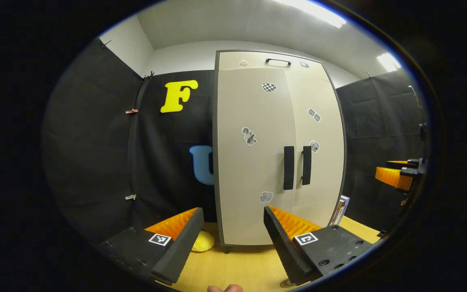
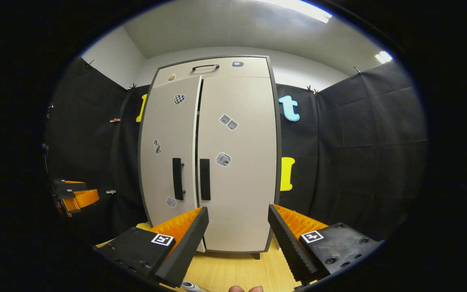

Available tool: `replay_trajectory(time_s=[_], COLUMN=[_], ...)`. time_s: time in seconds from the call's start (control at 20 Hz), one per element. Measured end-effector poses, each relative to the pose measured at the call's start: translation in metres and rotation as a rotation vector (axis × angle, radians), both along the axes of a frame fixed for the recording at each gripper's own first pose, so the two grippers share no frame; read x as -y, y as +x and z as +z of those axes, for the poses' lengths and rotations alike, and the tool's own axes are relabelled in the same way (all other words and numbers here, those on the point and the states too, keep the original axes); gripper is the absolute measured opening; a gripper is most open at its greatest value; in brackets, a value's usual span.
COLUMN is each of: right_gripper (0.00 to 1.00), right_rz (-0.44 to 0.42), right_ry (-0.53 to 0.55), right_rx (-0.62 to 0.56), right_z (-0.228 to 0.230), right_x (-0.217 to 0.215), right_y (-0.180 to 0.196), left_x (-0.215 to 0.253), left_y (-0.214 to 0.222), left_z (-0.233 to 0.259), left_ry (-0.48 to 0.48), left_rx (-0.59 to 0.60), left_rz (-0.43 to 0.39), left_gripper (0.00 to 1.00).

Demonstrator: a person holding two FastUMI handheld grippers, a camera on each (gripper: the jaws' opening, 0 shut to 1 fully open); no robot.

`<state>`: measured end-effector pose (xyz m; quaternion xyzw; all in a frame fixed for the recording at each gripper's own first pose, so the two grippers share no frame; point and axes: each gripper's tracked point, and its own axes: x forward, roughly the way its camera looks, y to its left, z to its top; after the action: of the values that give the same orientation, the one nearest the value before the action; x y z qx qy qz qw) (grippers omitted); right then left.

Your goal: Grasp the bottle in the cabinet with the left hand and place it on the coaster, then close the right door with the right hand and the left door with the left hand.

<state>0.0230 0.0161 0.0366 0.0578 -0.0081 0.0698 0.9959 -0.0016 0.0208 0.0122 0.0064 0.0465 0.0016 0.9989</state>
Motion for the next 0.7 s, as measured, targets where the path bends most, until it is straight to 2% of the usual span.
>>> replay_trajectory(time_s=[0.7], right_gripper=[0.97], right_rz=[-0.001], right_ry=[-0.003], right_rx=[0.002], right_z=[-0.0019], right_x=[0.0011], right_y=[-0.0035], left_x=[-0.0032], left_y=[-0.0046], left_z=[-0.0010], left_ry=[-0.018], left_rx=[-0.007], left_rz=[0.004], left_gripper=[0.94])
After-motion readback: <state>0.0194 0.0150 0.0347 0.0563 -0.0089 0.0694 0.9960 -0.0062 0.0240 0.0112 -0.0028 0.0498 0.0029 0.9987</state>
